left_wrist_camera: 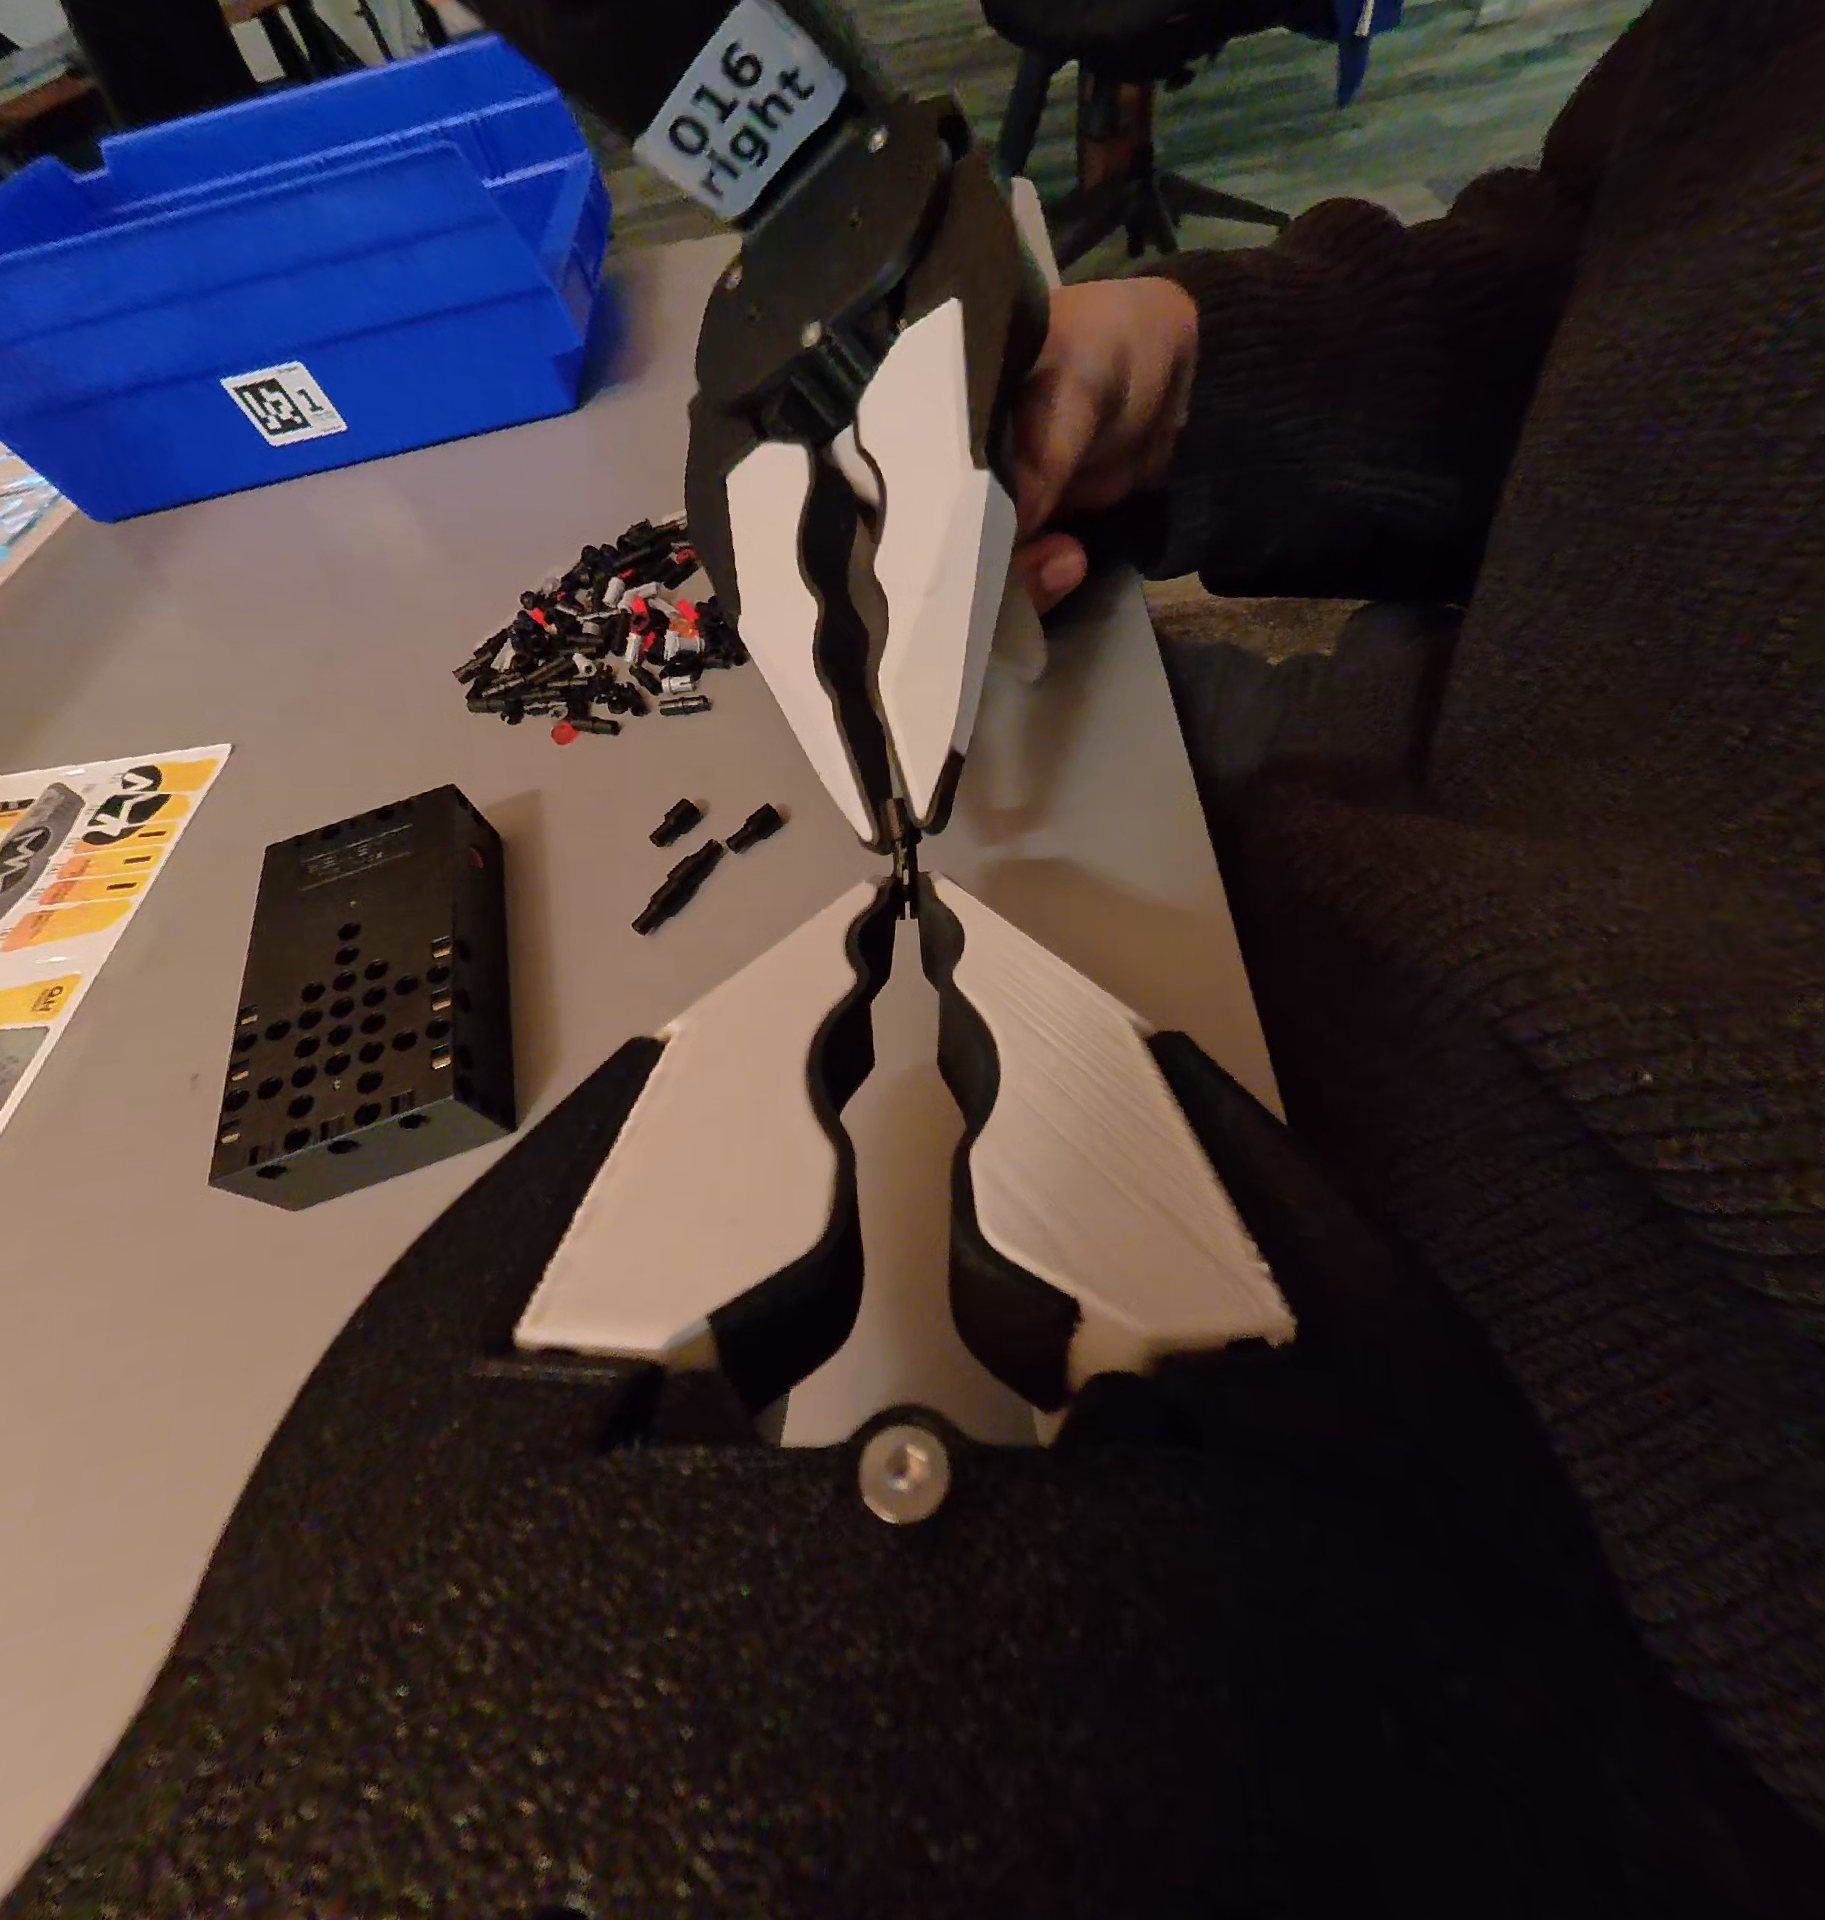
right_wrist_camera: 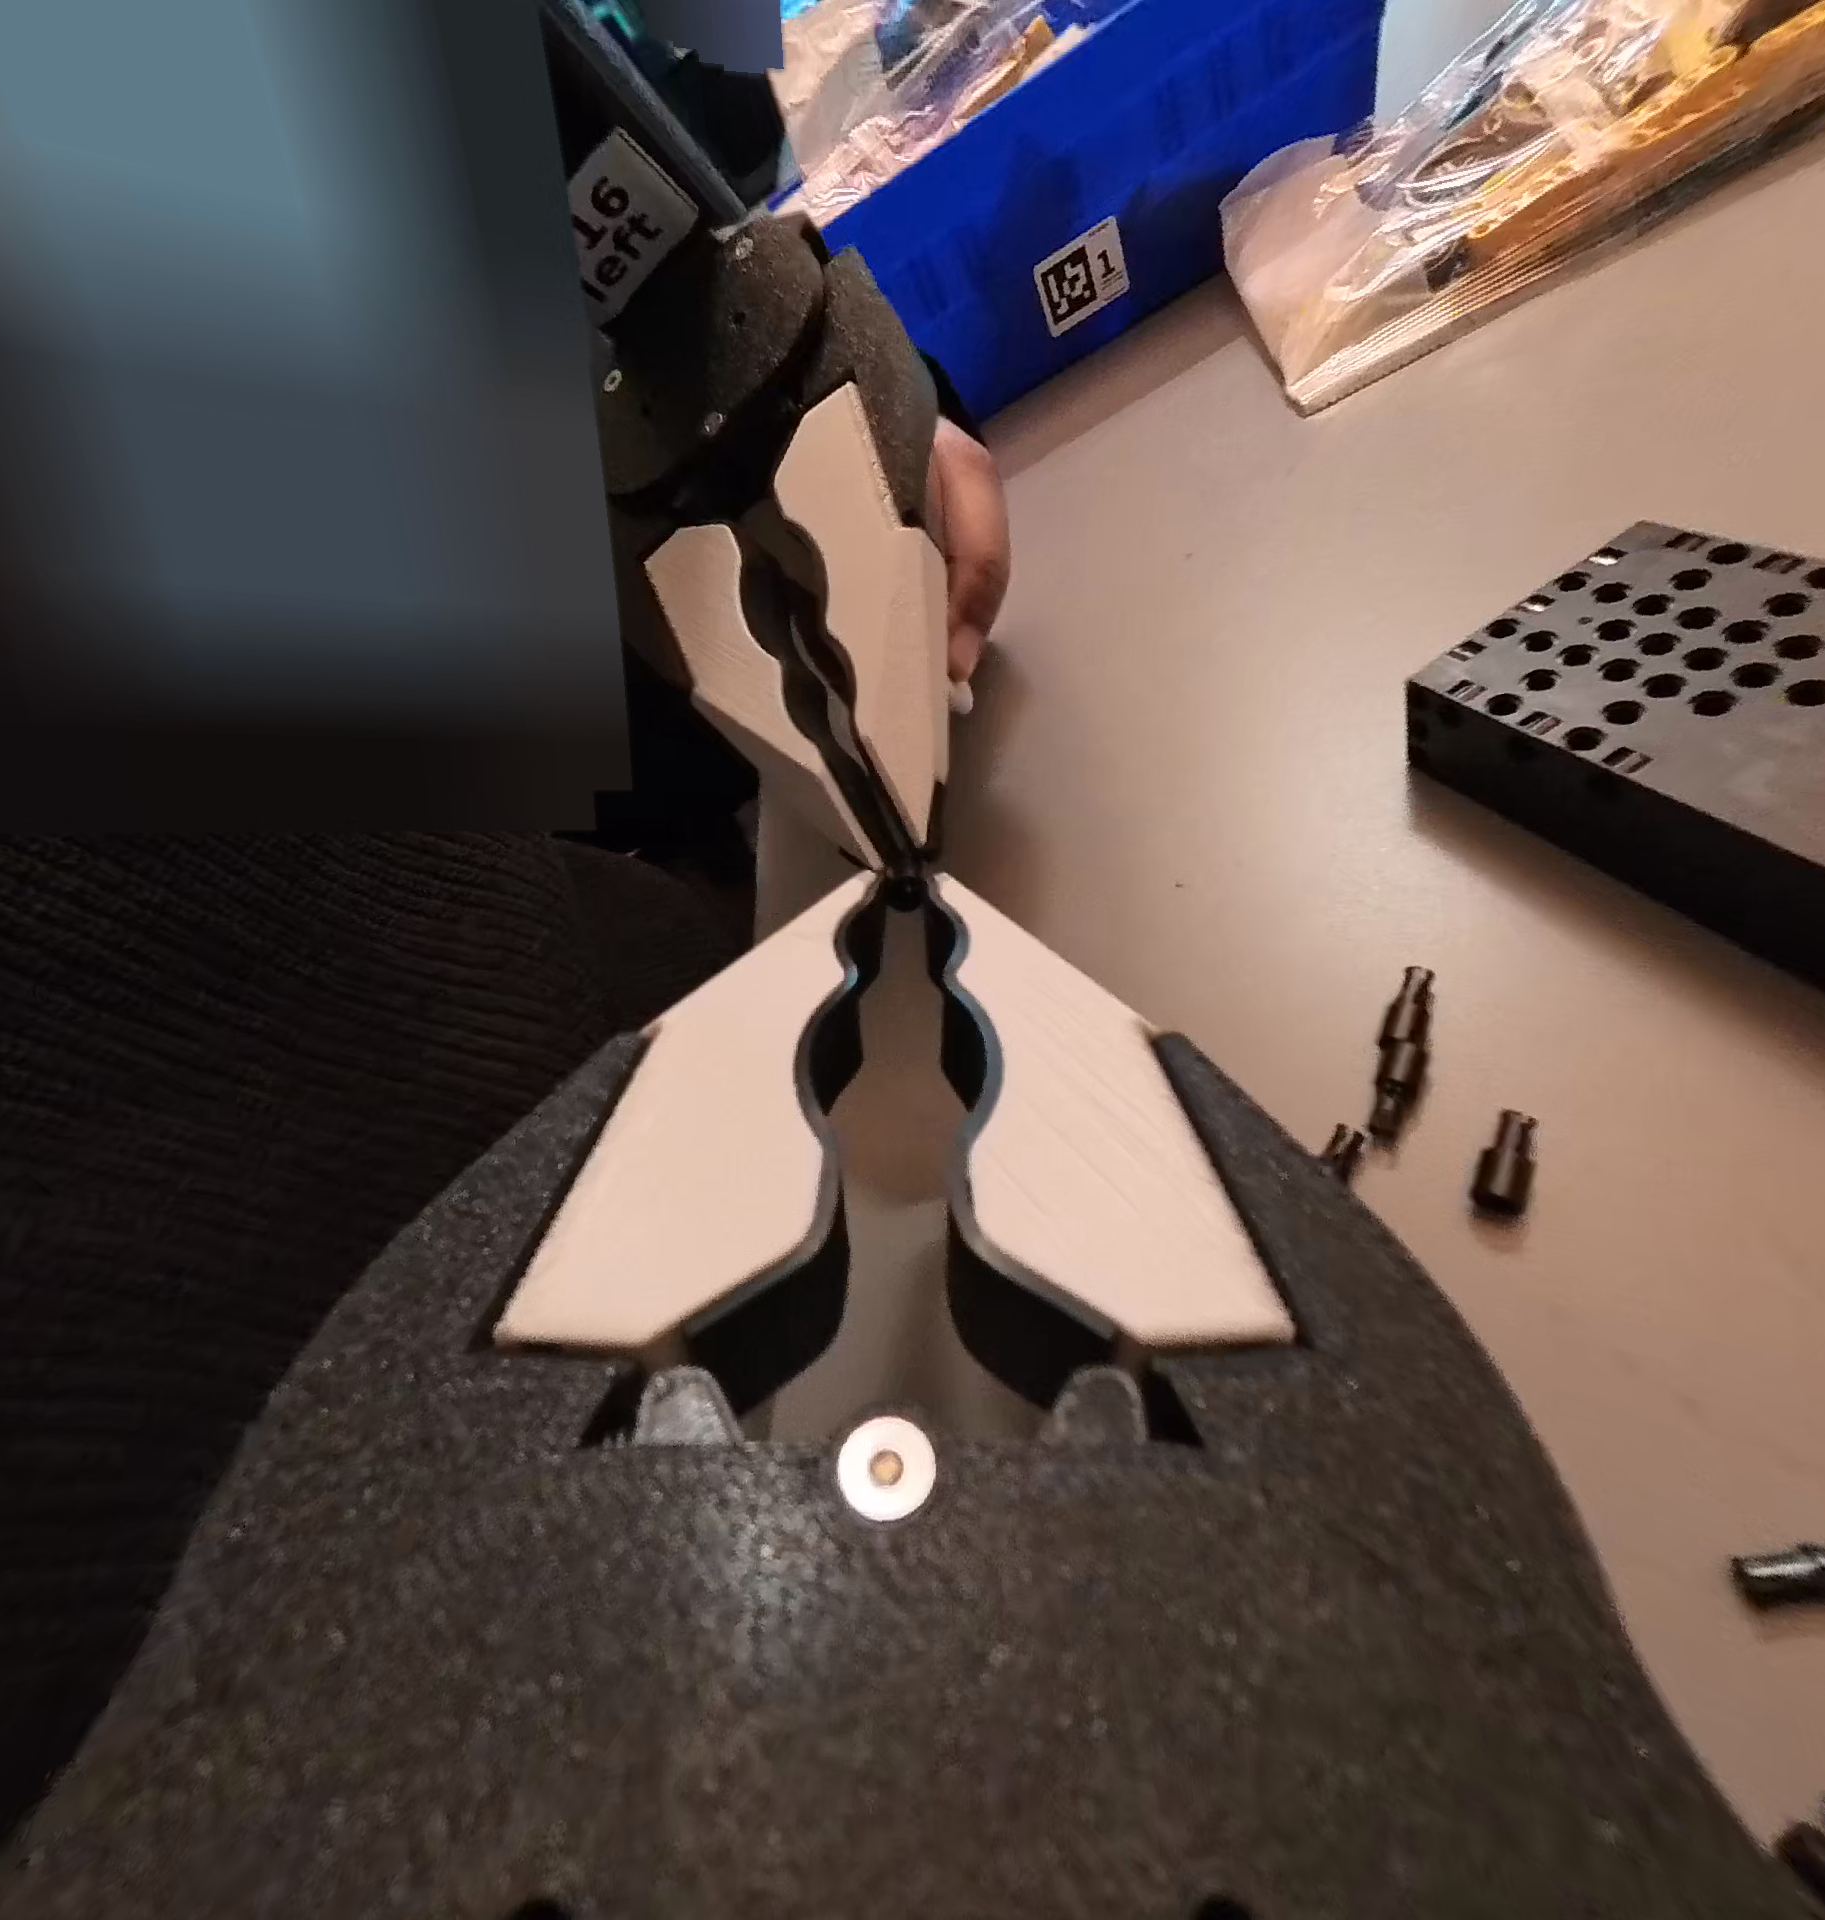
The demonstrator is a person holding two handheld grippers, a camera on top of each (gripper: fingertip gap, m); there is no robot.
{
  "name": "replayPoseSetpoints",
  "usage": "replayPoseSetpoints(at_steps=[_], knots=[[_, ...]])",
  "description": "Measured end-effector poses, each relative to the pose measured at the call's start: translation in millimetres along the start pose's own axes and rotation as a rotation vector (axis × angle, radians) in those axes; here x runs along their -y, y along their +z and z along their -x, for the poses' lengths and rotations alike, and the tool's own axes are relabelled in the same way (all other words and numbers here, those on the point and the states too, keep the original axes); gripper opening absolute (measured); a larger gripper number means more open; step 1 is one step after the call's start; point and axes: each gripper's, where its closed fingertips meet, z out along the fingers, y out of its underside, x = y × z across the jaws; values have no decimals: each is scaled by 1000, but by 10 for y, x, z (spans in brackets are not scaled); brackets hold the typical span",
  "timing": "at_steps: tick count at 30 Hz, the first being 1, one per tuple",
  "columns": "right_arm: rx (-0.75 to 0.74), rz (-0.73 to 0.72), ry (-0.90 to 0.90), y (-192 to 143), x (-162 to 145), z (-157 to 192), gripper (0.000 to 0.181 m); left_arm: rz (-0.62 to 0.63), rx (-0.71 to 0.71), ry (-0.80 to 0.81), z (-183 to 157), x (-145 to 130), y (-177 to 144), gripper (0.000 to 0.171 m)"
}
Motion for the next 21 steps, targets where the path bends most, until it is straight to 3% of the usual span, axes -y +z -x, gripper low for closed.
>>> replayPoseSetpoints(at_steps=[5, 12, 21], knots=[[-37, 8, -27, -8, -7, -32, 7, 6, 12, -13, 28, -8, 8, 2], [-95, 67, -90, 78, -65, -56, 7, -78, -21, -63, 4, 127, -33, 0], [-107, 22, -59, 31, -9, -99, 7, -107, 122, -151, 328, 101, -150, 0]])
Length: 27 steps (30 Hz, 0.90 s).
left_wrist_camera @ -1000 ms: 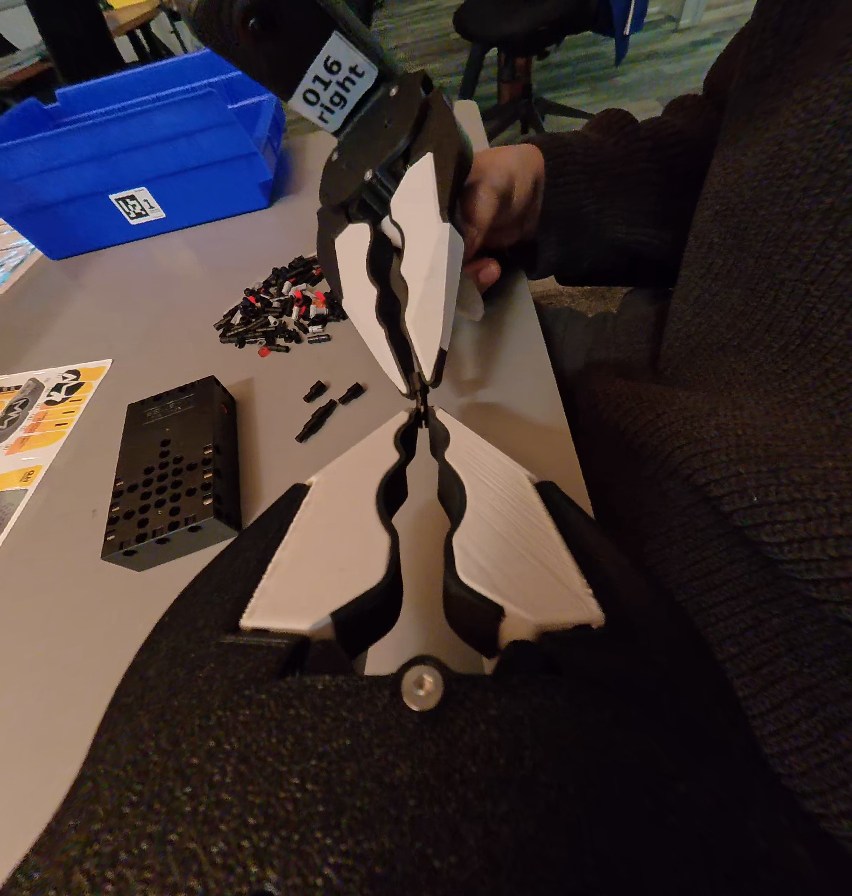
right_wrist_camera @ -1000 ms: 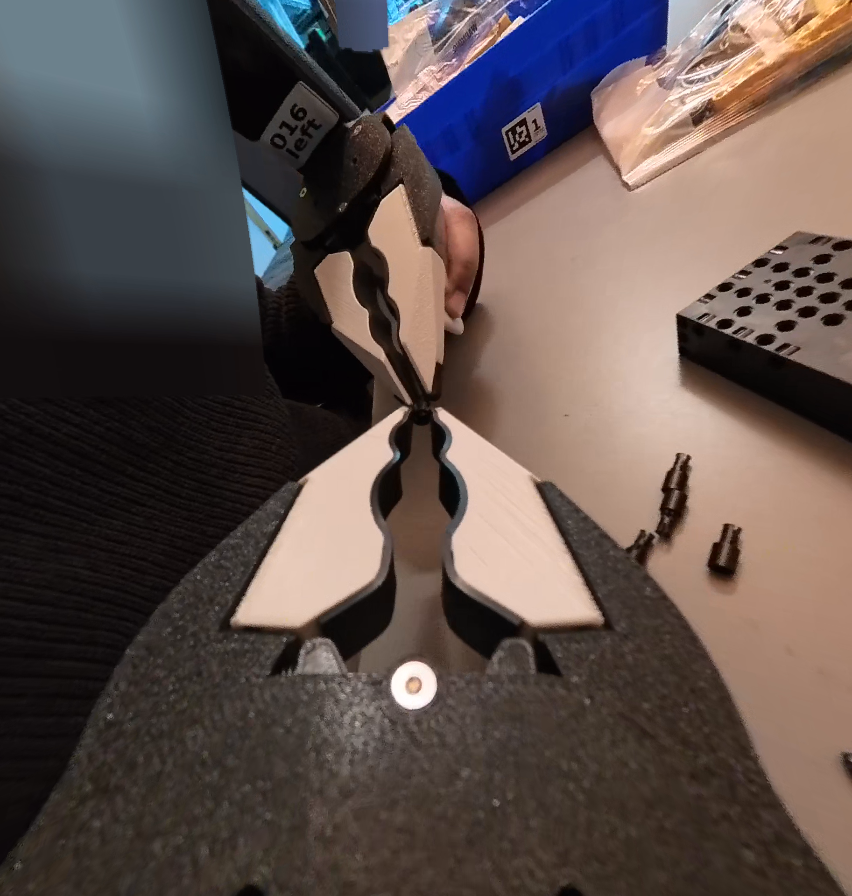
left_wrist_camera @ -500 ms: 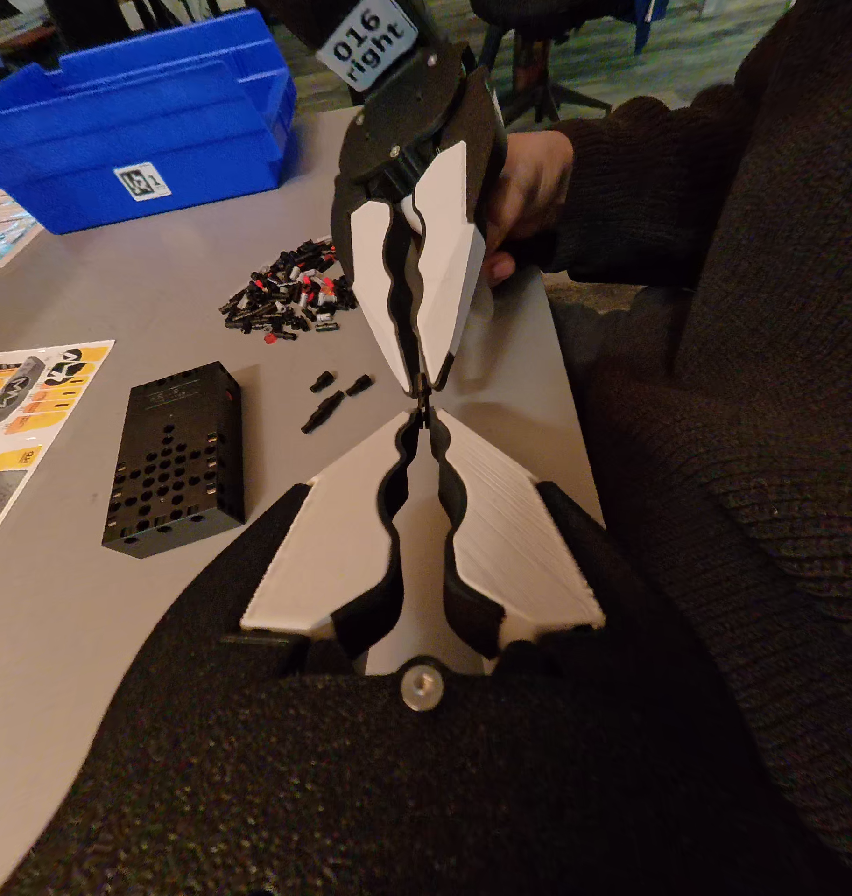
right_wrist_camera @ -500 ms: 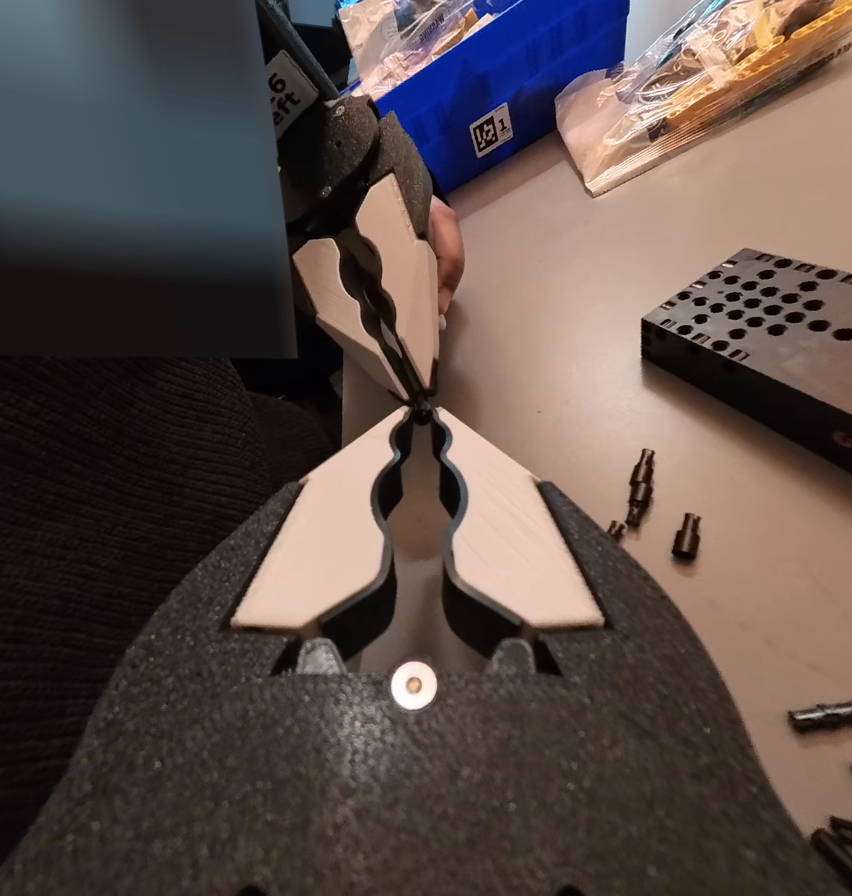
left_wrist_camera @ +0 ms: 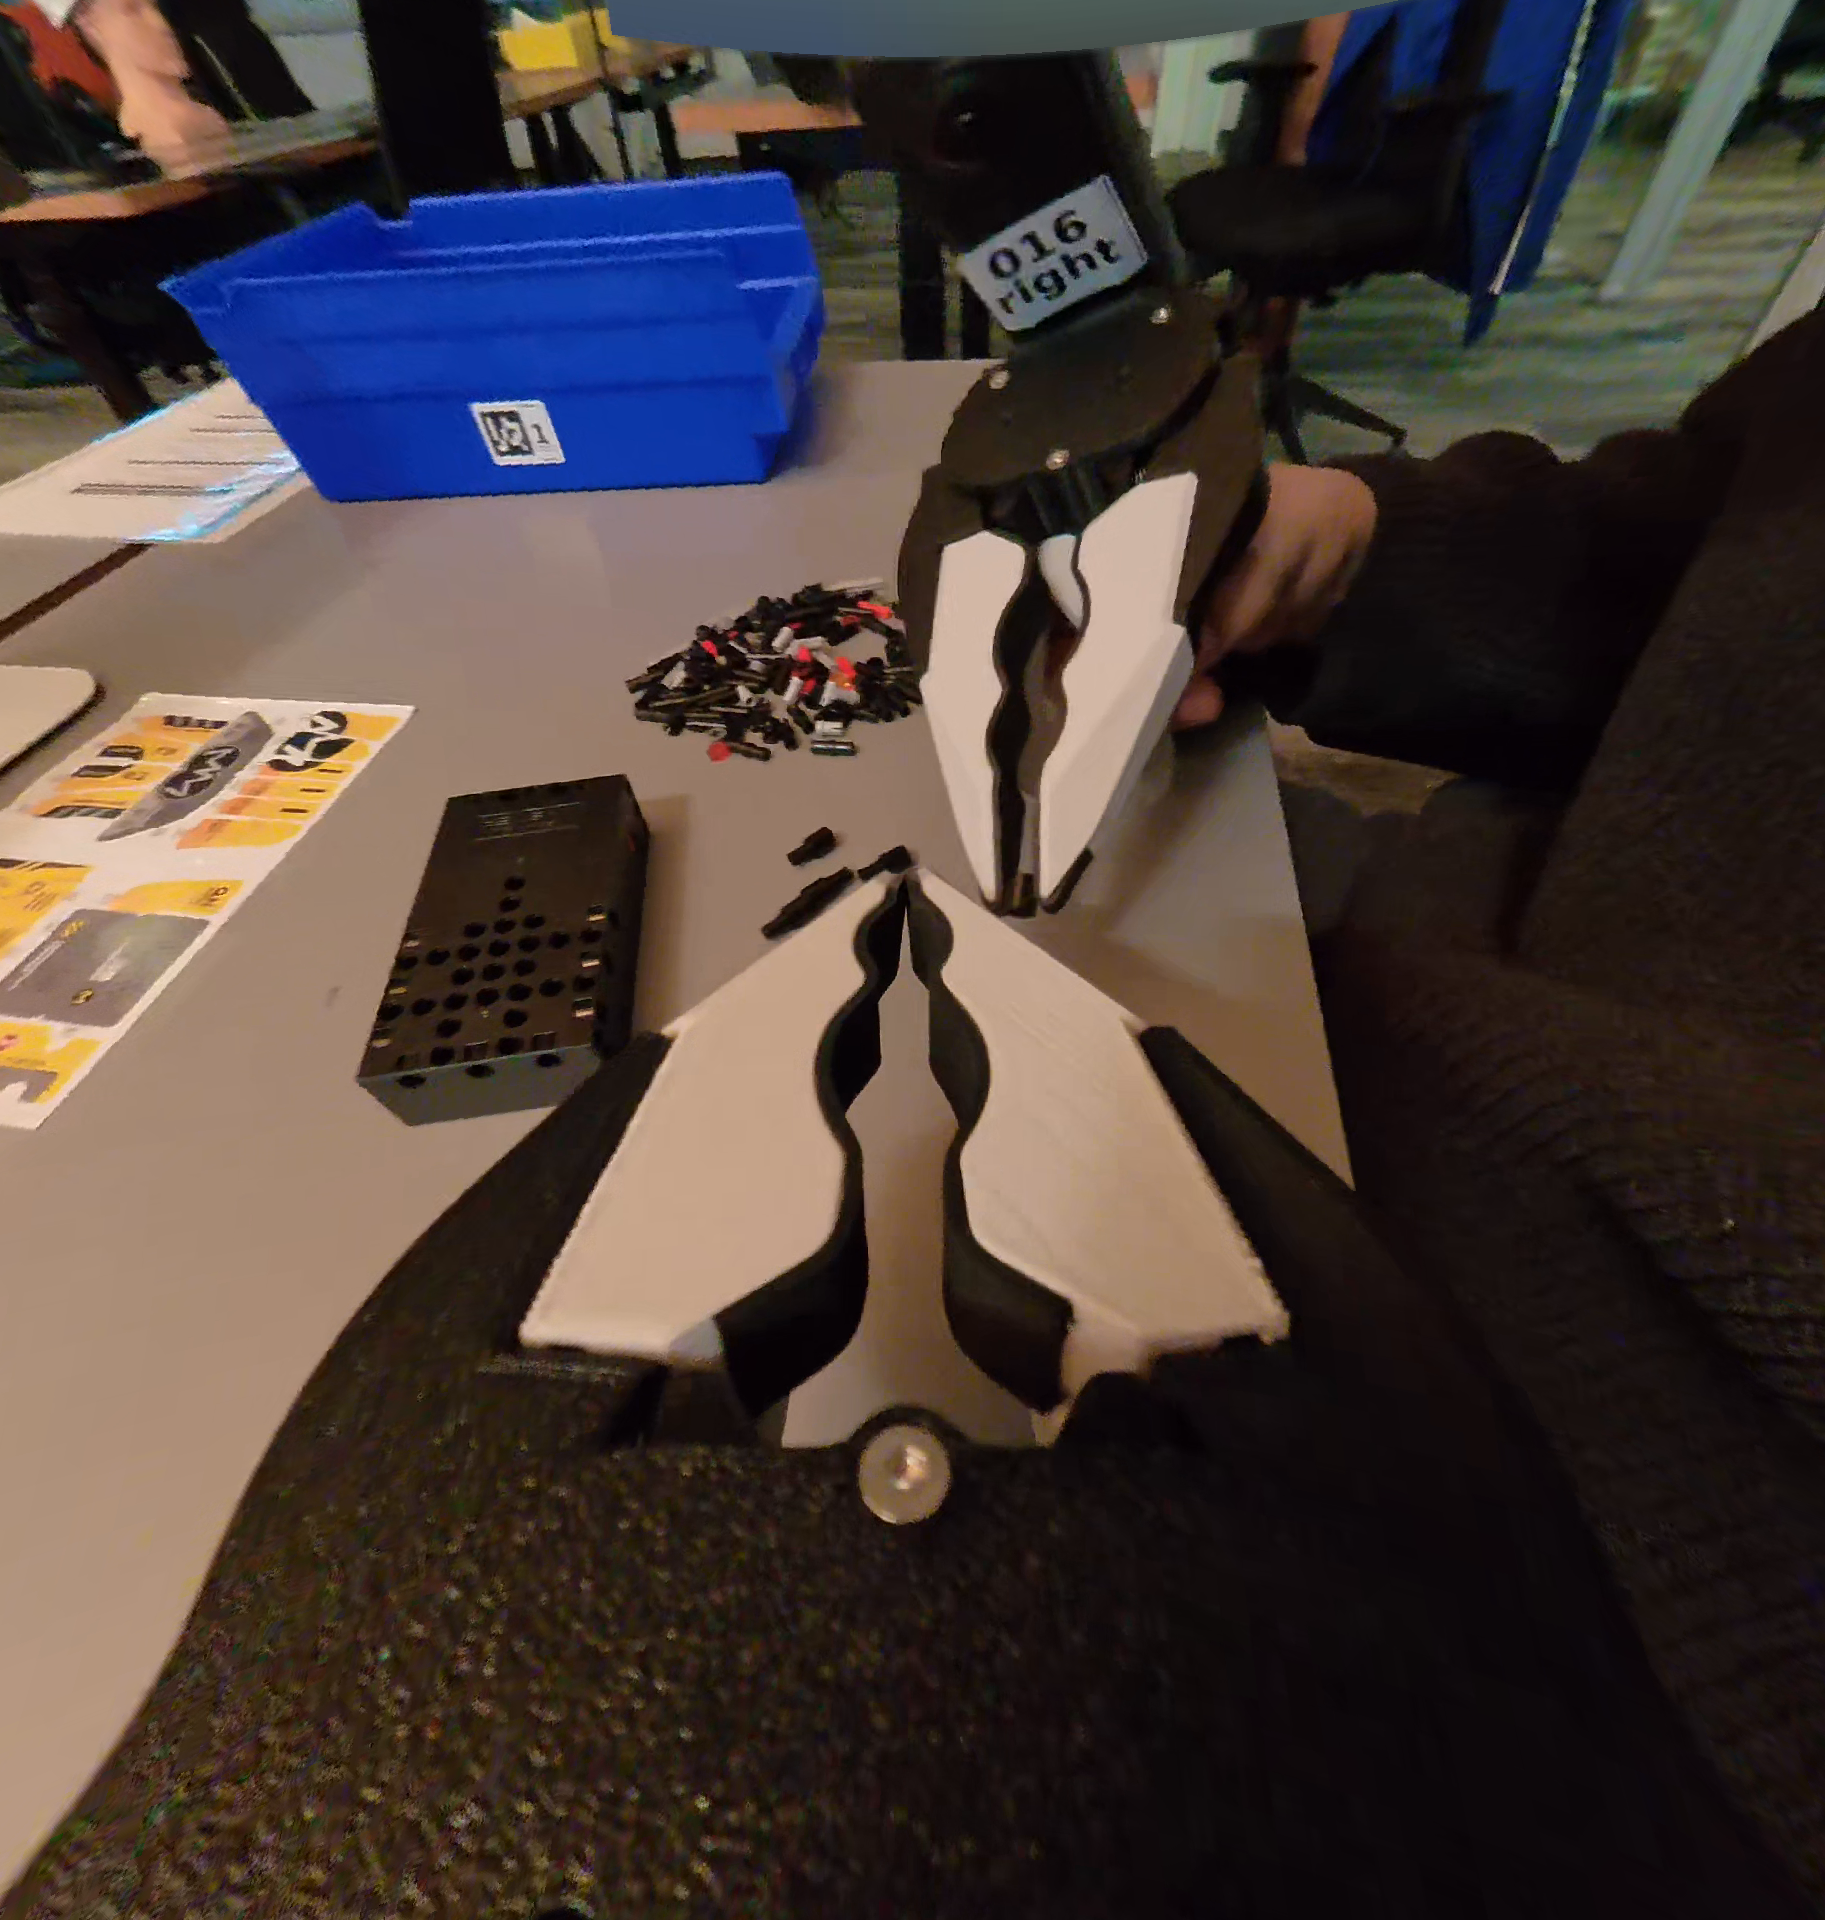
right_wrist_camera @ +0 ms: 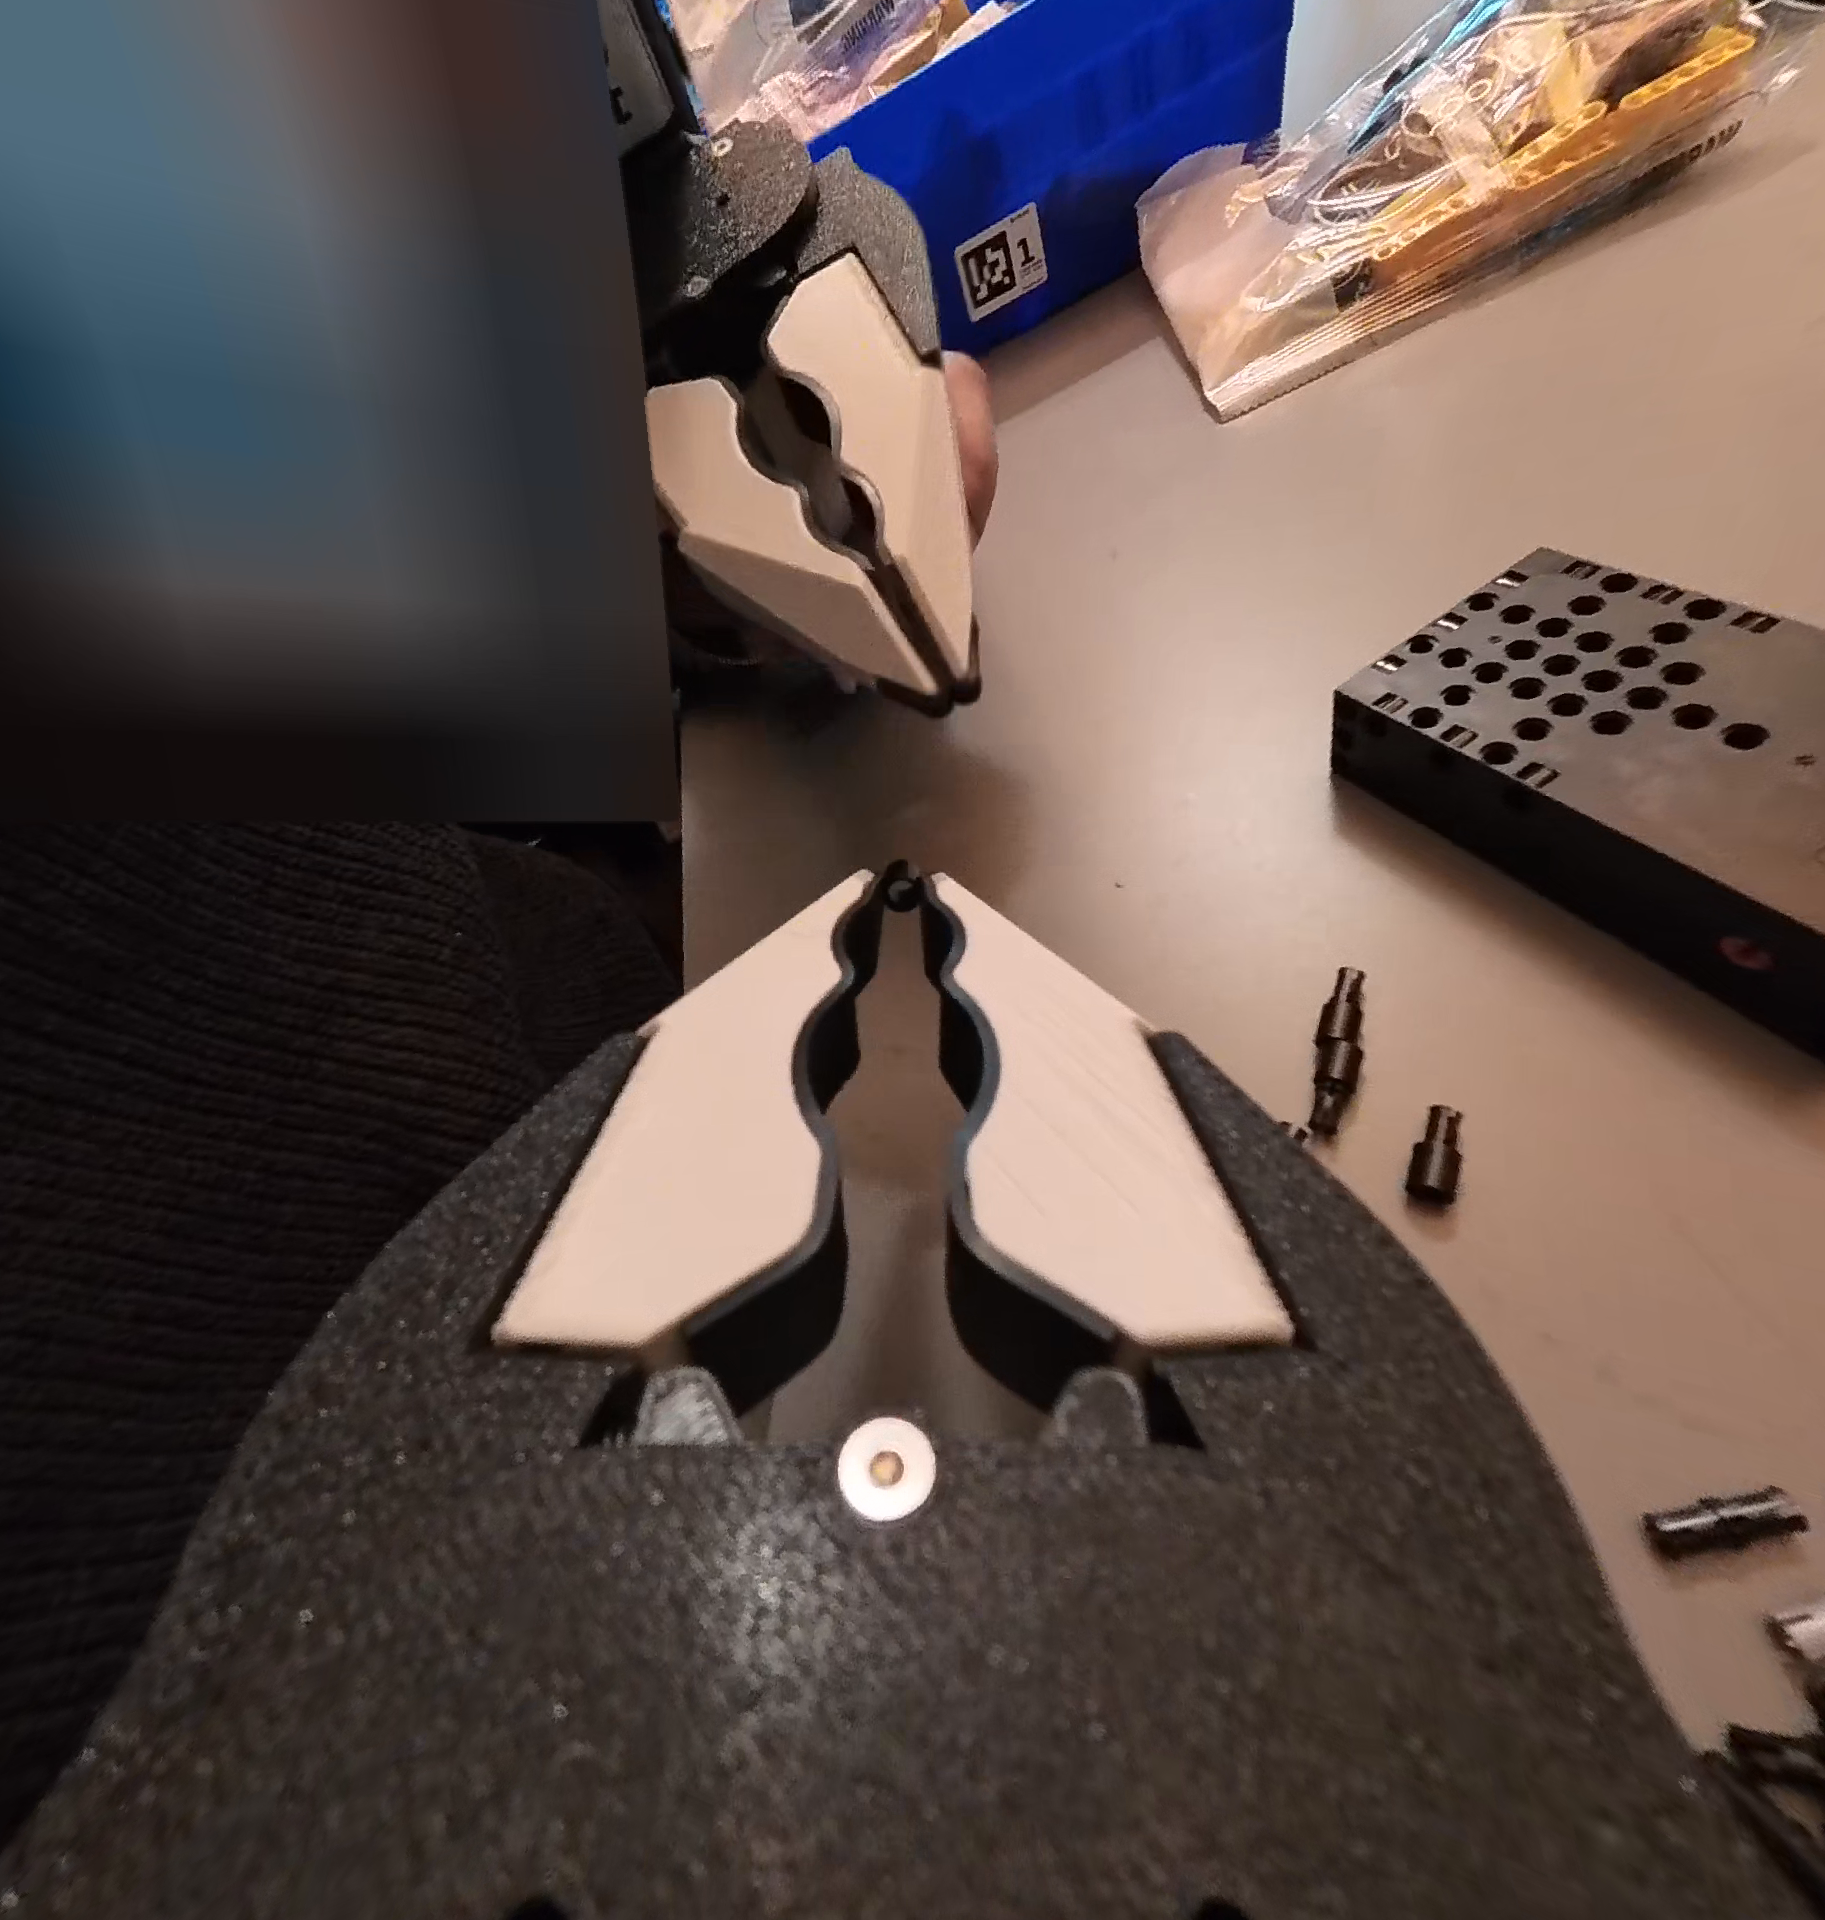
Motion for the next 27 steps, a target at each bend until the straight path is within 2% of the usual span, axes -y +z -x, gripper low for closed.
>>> replayPoseSetpoints(at_steps=[6, 10, 14, 18, 24, 27], knots=[[-20, -14, 7, -13, 17, -30, 7, -83, -1, -73, 90, 108, -104, 1], [-49, 10, -8, 13, -10, -52, 7, -101, 46, -113, 163, 158, -189, 9], [-85, 20, -47, 34, -11, -69, 7, -103, 65, -189, 50, 194, -345, 15], [-122, 38, -77, 50, -33, -85, 7, -17, 101, -265, -164, 67, -573, 18], [-197, 121, -168, 125, -134, -100, 7, 140, 44, -504, -795, -248, -853, 21], [-267, 140, -216, 134, -152, -143, 7, 255, 63, -505, -1097, -469, -971, 22]])
